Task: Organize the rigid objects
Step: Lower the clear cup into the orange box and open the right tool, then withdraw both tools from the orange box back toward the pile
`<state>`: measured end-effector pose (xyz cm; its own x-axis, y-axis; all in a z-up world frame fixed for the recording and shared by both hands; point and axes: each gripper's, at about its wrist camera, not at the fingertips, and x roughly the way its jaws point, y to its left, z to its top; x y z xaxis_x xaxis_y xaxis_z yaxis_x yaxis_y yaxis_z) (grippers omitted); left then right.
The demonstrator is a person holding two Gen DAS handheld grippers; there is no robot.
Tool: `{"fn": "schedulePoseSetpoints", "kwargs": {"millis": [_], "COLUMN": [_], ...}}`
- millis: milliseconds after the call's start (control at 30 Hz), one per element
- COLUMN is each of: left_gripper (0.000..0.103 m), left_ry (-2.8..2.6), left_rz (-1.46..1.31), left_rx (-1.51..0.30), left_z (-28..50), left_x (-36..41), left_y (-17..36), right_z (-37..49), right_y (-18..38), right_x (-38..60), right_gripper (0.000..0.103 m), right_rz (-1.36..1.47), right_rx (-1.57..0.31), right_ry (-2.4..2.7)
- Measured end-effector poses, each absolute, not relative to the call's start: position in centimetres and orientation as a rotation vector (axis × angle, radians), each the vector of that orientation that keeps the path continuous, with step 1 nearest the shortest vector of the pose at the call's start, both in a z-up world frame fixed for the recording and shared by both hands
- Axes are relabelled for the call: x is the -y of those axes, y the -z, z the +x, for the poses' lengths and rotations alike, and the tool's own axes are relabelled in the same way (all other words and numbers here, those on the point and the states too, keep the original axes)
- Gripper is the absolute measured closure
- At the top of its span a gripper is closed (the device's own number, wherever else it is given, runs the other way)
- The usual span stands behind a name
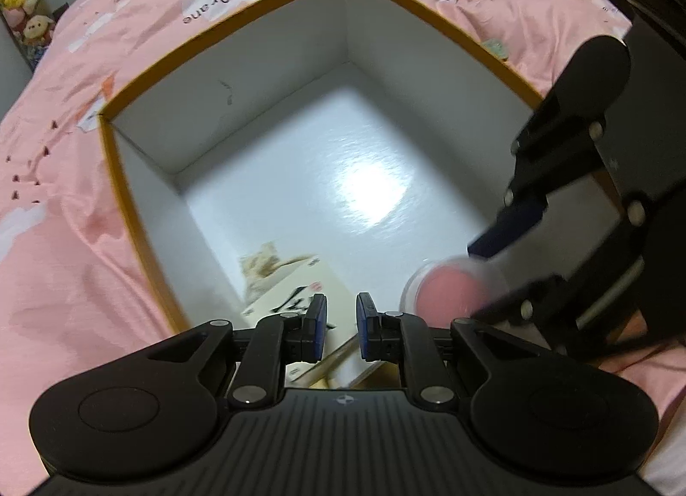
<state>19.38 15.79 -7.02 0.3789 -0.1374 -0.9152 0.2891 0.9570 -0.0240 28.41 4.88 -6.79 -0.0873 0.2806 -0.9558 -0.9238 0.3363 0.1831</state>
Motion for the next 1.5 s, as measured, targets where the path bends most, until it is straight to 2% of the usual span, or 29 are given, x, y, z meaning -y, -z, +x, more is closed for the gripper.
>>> {"fn": "schedulePoseSetpoints", "kwargs": {"millis": [100,233,300,367,500,800,1000,1067,1100,1167,1300,1367,1500], "left_gripper": [0.086,0.087,0.087,0.089,0.091,0.092,0.091,0.091,0.091,0.091,0.089,0.082,0.080], "left_ry": [0.299,0.339,0.338,0.350,0.381,0.416,0.370,0.368,0.366,0.379,0.418,0.406,0.414], "left_rz": [0.112,0.037,0.042,0.034,0.016,0.079,0.085,0.086,0.084,0.071,0.033,0.017,-0.011], "left_rx": [-1.141,-1.171,-1.176,-1.187,-1.211,-1.228,-1.152,-1.108,-1.077,-1.021,-0.935,-0.903,-0.913], "left_z": [19.7,20.5,20.7,20.7,20.7,19.6,19.0,18.6,18.5,18.1,17.8,17.7,18.4], "left_x": [-15.1,-14.7,-14.5,-14.4,-14.5,-13.7,-13.8,-13.7,-13.5,-13.1,-11.7,-10.4,-6.6], "left_y": [7.2,7.7,7.9,8.1,8.5,8.4,6.7,5.5,4.8,3.4,0.9,0.0,-0.5], "right_z": [27.8,27.6,27.9,27.9,27.7,26.8,26.8,27.0,27.1,27.3,28.0,28.2,28.5], "right_y": [6.6,5.3,4.9,4.8,5.1,6.2,4.9,3.7,3.0,1.5,-1.2,-2.1,-2.7], "right_x": [-4.6,-4.0,-3.8,-3.7,-3.8,-3.5,-2.7,-1.7,-1.1,0.4,4.2,6.3,11.2], "right_gripper": [0.075,0.075,0.079,0.088,0.093,0.094,0.093,0.091,0.086,0.067,0.060,0.052,0.050], "right_rz": [-0.714,-0.731,-0.746,-0.765,-0.855,-0.858,-0.814,-0.761,-0.730,-0.653,-0.495,-0.433,-0.344], "right_rx": [-1.281,-1.234,-1.198,-1.168,-1.093,-1.129,-1.081,-1.055,-1.040,-1.001,-0.924,-0.892,-0.858], "right_ry": [-1.158,-1.147,-1.129,-1.116,-1.101,-1.162,-1.143,-1.134,-1.129,-1.112,-1.057,-1.013,-0.883]}}
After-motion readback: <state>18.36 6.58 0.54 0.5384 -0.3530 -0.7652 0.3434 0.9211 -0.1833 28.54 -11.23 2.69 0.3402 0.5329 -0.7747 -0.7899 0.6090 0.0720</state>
